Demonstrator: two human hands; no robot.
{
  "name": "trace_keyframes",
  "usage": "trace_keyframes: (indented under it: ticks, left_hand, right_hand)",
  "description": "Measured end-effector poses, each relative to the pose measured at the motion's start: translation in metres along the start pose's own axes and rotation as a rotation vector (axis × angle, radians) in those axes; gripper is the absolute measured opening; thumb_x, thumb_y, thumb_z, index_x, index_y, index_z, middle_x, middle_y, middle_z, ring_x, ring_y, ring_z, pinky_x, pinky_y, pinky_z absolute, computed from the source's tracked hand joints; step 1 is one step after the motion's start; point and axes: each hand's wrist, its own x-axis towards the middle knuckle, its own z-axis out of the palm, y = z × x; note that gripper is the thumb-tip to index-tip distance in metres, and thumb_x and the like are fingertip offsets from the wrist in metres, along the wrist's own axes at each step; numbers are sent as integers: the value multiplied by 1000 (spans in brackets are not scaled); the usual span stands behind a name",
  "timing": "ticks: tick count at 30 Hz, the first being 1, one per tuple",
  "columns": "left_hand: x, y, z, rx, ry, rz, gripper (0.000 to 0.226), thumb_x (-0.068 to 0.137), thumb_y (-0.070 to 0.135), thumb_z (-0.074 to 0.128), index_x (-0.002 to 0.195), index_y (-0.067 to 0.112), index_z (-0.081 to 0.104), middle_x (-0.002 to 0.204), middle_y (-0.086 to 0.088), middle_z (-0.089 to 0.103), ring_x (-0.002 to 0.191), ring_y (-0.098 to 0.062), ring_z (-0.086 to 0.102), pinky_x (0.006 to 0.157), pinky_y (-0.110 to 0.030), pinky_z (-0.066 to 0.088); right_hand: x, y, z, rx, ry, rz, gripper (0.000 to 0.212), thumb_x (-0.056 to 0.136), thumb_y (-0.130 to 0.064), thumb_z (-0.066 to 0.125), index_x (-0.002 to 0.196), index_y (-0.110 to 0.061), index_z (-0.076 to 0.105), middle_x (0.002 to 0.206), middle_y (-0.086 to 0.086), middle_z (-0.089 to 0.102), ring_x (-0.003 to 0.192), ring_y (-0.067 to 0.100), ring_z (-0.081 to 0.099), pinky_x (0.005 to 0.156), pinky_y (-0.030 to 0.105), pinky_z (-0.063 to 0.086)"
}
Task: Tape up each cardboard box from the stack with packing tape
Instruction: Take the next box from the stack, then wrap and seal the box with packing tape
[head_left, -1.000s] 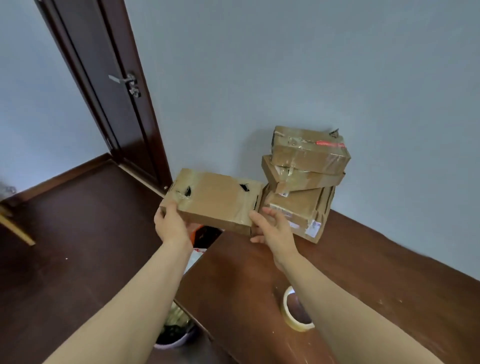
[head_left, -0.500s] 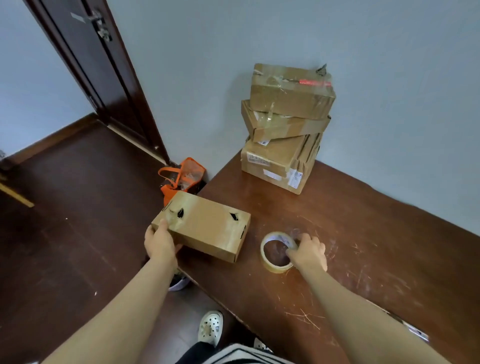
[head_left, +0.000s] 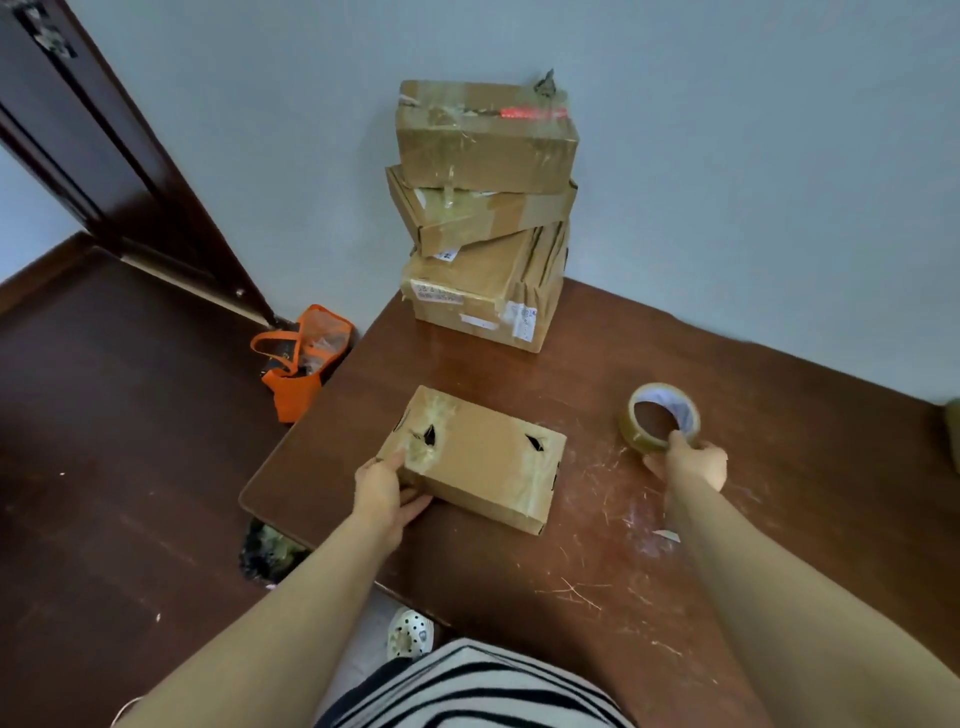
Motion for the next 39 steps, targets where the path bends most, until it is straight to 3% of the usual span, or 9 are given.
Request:
trace_keyframes:
  ticks: [3, 8, 11, 15, 18, 21, 26, 34, 39]
  left_hand:
    - [-1, -9, 10, 63, -53, -56, 54, 98, 16, 52, 145, 8, 28, 134, -17, 44, 112, -36, 52, 86, -43, 49]
    - [-7, -18, 15, 484, -95, 46, 38, 94, 18, 59, 126, 0, 50, 100, -13, 53, 85, -22, 54, 70, -30, 54]
    - [-6, -17, 11, 849, -90, 122, 48, 85, 29, 69, 122, 1, 56, 97, -8, 57, 83, -18, 56, 67, -30, 53]
    - [-3, -8, 10, 1270, -146, 530, 99, 68, 33, 84, 147, 9, 29, 149, -12, 31, 139, -26, 29, 114, -34, 26]
    - [1, 10, 21, 1301, -379, 648, 122, 65, 29, 87, 153, 11, 5, 161, -4, 2, 148, -18, -1, 119, -31, 4]
    - [12, 30, 29, 1329, -531, 579, 121, 66, 25, 87, 154, 18, 3, 161, 4, -8, 147, -11, -8, 117, -28, 1]
    - [29, 49, 40, 1413, -656, 518, 112, 67, 21, 86, 153, 21, 15, 161, 6, 2, 147, -10, 5, 114, -22, 8]
    - [44, 43, 47, 1332, -593, 535, 101, 67, 23, 86, 150, 18, 28, 160, -1, 13, 147, -14, 12, 119, -31, 13]
    - [47, 40, 48, 1316, -573, 574, 98, 67, 21, 87, 148, 17, 32, 152, -5, 28, 140, -17, 27, 110, -21, 21]
  right_hand:
    - [-18, -1, 0, -159, 120, -196, 46, 92, -19, 55, 135, -8, 43, 133, 15, 46, 110, 34, 56, 91, 41, 45]
    - [-72, 28, 10, -316, -322, -650, 15, 88, -13, 58, 101, -20, 64, 99, -2, 62, 91, 17, 60, 79, 24, 41]
    - [-86, 41, 17, -545, -528, -862, 21, 84, -13, 63, 104, -18, 67, 104, -7, 57, 94, 12, 57, 86, 27, 45]
    - [-91, 46, 20, -729, -575, -960, 36, 82, -16, 64, 118, -17, 63, 124, -3, 53, 115, 15, 46, 99, 30, 36]
    - [-91, 53, 18, -789, -604, -1025, 37, 81, -15, 64, 118, -14, 63, 125, -3, 52, 118, 14, 41, 99, 27, 34]
    - [-88, 58, 16, -768, -626, -1032, 35, 80, -12, 63, 115, -12, 65, 125, -1, 52, 120, 16, 42, 102, 36, 39]
    - [-86, 57, 15, -777, -649, -999, 33, 80, -12, 62, 113, -12, 66, 127, 0, 51, 125, 18, 41, 105, 38, 37]
    - [-94, 56, 21, -784, -585, -1023, 37, 75, -23, 53, 106, -12, 70, 118, 1, 58, 115, 23, 48, 96, 36, 41]
    - [-108, 65, 34, -823, -758, -1182, 43, 81, -25, 44, 111, -7, 69, 111, 8, 60, 104, 28, 55, 88, 36, 48]
